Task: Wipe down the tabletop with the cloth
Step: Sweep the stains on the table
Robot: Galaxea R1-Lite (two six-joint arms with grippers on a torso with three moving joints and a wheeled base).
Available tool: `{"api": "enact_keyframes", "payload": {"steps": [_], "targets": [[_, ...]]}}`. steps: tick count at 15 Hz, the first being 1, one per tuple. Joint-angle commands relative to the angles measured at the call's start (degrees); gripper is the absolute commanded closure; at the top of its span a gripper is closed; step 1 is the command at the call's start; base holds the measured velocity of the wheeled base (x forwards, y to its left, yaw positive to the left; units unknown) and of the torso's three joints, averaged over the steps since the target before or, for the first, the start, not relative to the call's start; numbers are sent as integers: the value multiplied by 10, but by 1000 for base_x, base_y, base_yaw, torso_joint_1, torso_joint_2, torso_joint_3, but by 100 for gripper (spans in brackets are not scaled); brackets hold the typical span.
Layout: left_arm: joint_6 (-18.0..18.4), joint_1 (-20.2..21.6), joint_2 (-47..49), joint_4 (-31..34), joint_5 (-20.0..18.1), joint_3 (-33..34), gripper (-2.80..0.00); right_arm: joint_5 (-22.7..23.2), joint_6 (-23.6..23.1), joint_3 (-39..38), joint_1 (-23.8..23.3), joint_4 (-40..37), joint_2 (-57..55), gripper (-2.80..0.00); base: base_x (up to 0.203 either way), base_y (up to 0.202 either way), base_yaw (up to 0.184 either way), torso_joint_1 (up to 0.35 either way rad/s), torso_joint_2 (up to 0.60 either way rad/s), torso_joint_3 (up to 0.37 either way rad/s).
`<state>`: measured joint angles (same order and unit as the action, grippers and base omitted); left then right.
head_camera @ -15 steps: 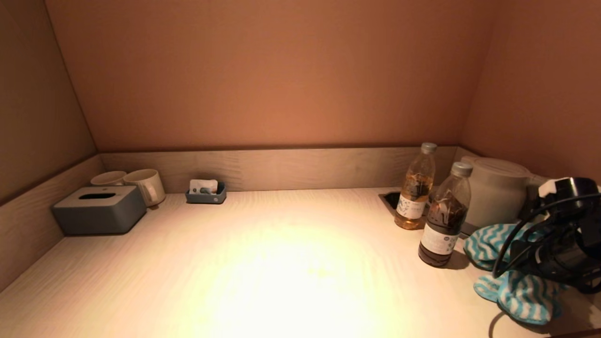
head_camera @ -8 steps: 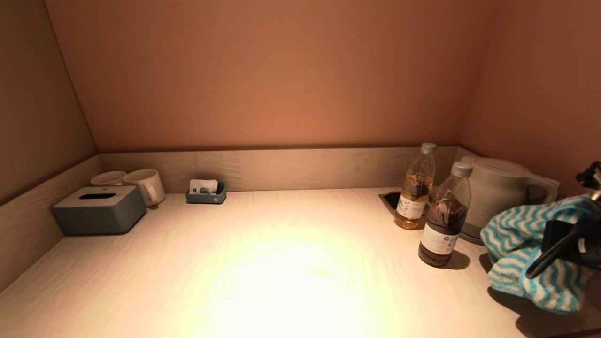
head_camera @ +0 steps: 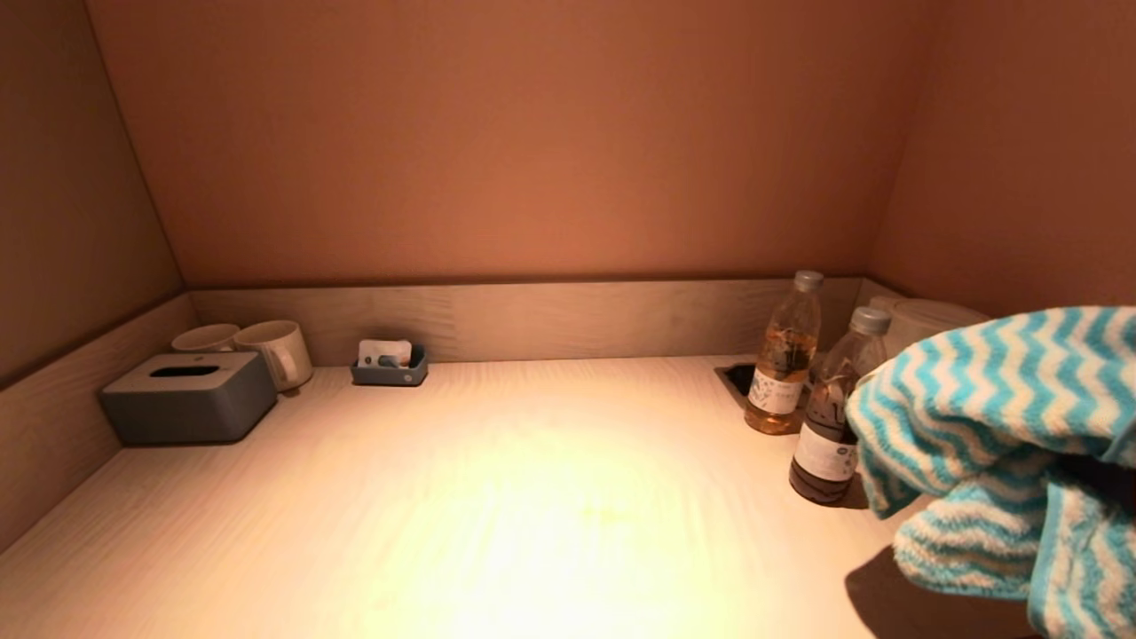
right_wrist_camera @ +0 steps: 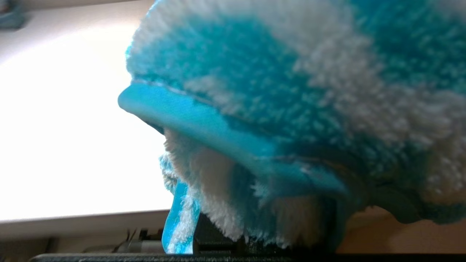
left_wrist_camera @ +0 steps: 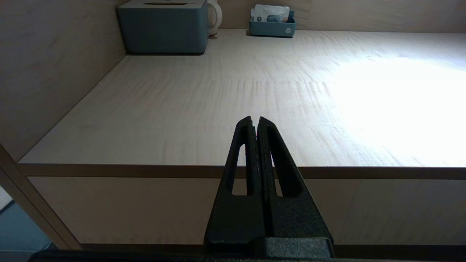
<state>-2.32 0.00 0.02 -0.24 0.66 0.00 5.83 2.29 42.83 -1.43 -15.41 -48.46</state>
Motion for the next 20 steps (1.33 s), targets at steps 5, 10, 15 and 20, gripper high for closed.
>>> {"api": "enact_keyframes", "payload": {"steps": [5, 10, 15, 20], "targets": [[-1, 0, 0, 0, 0, 0, 0, 87, -19, -4, 94, 17, -4, 0, 0, 0, 0, 0, 0, 0], [-1, 0, 0, 0, 0, 0, 0, 90, -18, 13, 107, 98, -154, 0, 0, 0, 0, 0, 0, 0], [-1, 0, 0, 0, 0, 0, 0, 89, -15, 63, 111, 119, -262, 0, 0, 0, 0, 0, 0, 0], [-1, 0, 0, 0, 0, 0, 0, 89, -16, 108, 120, 118, -322, 0, 0, 0, 0, 0, 0, 0]]}}
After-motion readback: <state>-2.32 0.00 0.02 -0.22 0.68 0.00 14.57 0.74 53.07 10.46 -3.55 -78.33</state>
